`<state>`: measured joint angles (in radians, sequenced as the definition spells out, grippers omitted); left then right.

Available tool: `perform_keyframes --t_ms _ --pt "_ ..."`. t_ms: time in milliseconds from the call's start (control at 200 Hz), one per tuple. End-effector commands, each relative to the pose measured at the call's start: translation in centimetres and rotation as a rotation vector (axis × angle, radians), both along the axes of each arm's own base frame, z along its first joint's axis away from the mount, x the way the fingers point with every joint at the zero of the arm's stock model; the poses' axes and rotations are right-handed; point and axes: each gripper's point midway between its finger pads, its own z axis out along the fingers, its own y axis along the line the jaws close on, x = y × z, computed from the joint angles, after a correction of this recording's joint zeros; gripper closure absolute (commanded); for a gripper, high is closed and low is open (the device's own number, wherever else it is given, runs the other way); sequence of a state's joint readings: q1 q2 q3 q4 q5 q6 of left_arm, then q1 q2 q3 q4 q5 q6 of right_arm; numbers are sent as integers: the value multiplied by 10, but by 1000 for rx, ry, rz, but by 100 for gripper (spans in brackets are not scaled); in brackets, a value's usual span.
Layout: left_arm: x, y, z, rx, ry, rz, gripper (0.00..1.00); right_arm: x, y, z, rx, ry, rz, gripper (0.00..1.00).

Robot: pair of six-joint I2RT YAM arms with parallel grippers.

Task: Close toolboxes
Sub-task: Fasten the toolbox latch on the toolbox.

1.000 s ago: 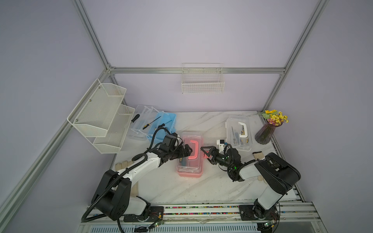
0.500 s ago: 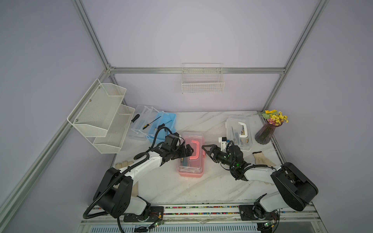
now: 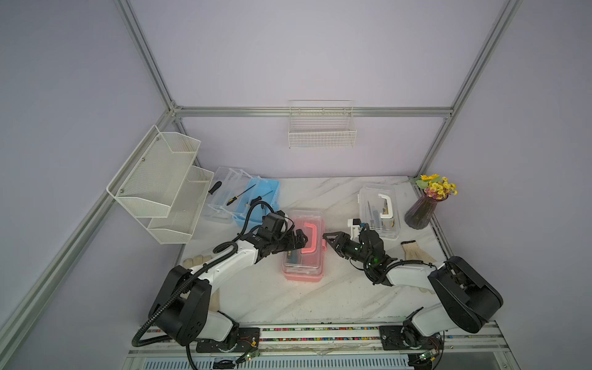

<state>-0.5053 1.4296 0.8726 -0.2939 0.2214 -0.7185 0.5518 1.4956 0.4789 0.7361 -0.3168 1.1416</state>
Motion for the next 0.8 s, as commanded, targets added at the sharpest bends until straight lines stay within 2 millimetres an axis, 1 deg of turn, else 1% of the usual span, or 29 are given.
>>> perform_keyframes --t_ms 0,75,220,470,795 --pt "-22 6 -25 43 137 22 0 -9 7 -2 6 24 34 54" --pt "-22 5 -25 42 136 22 0 -9 8 -4 -8 31 34 58" --pt "-22 0 -21 37 128 21 0 -11 11 -9 -40 45 44 62" --pt "-23 -10 -17 31 118 17 0 -13 15 -16 -129 55 53 65" --pt "-23 -17 -16 27 116 12 0 -18 20 -23 -267 77 71 72"
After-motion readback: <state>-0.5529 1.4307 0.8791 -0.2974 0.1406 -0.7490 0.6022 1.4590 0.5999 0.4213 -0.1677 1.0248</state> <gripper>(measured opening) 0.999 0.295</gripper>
